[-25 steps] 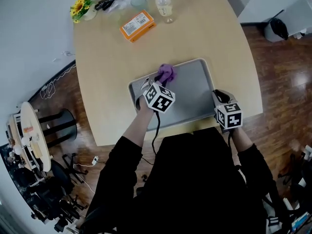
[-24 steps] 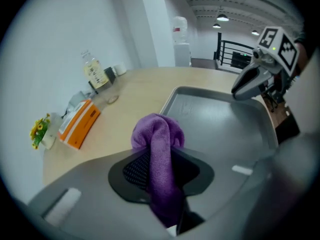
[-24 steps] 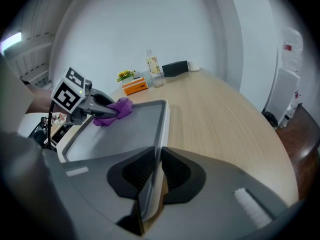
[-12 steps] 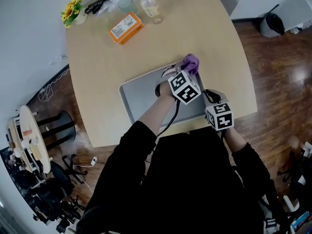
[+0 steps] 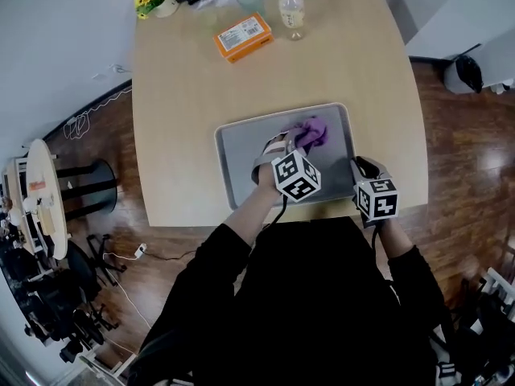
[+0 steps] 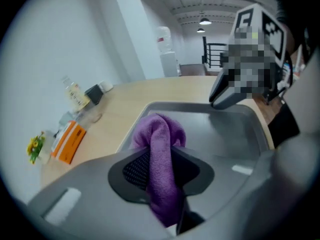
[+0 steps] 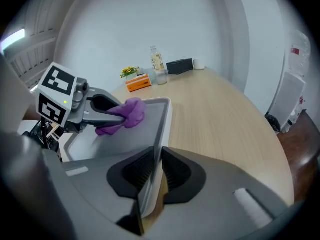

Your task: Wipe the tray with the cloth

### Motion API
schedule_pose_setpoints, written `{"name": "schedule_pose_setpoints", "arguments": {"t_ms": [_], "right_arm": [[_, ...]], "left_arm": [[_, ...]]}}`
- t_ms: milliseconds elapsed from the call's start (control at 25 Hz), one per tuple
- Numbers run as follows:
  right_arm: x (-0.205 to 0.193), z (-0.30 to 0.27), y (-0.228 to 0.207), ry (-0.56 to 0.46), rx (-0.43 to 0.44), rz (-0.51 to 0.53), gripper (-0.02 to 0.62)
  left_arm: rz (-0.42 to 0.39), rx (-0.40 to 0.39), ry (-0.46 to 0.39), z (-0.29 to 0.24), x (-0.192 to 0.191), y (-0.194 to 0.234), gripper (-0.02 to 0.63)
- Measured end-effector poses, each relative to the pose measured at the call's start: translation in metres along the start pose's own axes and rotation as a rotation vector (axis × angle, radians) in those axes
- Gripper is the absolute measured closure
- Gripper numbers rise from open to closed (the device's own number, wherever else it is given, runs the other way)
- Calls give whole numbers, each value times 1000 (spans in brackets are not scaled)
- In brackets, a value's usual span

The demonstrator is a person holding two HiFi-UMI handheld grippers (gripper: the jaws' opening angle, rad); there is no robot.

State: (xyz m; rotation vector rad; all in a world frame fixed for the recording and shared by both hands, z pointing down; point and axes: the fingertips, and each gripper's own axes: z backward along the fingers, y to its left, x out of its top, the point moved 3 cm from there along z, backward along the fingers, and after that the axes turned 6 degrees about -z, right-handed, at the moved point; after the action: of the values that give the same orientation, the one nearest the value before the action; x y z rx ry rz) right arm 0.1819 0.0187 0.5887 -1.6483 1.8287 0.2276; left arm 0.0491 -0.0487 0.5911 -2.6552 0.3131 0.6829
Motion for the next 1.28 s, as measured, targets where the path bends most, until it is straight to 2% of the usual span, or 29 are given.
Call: {"name": "schedule_pose_setpoints", "arguments": {"t_ms": [120, 320, 400, 520, 600, 680, 720, 800, 880, 960, 1040, 1160, 1280], "right_arm": [[1, -1, -1, -4, -5, 0, 543], [-1, 0, 3, -4, -18, -5, 543], [0, -1, 4, -2, -20, -4, 543], [2, -2, 6, -7, -20, -8, 543], [1, -2, 8, -15, -16, -14, 543], [1, -2, 8, -26, -7, -20, 543], [2, -2, 7, -32, -1, -23, 543], [2, -1, 6, -41, 7, -26, 543], [2, -1, 5, -43, 13, -22, 543], [0, -1, 6, -39, 19, -17, 543], [0, 0, 6, -36, 24, -11, 543], [0, 1, 4, -38, 27, -7, 543], [0, 0, -1, -39, 24, -8, 543]], "left_arm": [[127, 63, 58, 35, -70, 23, 525], [232, 143, 211, 89, -173, 48, 525], [243, 158, 234, 97, -188, 52, 525], [230, 201, 284, 95, -189, 54, 526], [259, 215, 291, 90, -178, 52, 526], [288, 178, 230, 77, -148, 43, 526], [275, 145, 192, 67, -126, 36, 526], [184, 69, 128, 41, -75, 19, 526], [50, -4, 87, 15, -23, -2, 526], [-82, -61, 61, -6, 21, -22, 526], [-162, -105, 50, -21, 54, -38, 526], [-182, -129, 53, -26, 73, -43, 526], [-138, -138, 13, -22, 64, -45, 526]]}}
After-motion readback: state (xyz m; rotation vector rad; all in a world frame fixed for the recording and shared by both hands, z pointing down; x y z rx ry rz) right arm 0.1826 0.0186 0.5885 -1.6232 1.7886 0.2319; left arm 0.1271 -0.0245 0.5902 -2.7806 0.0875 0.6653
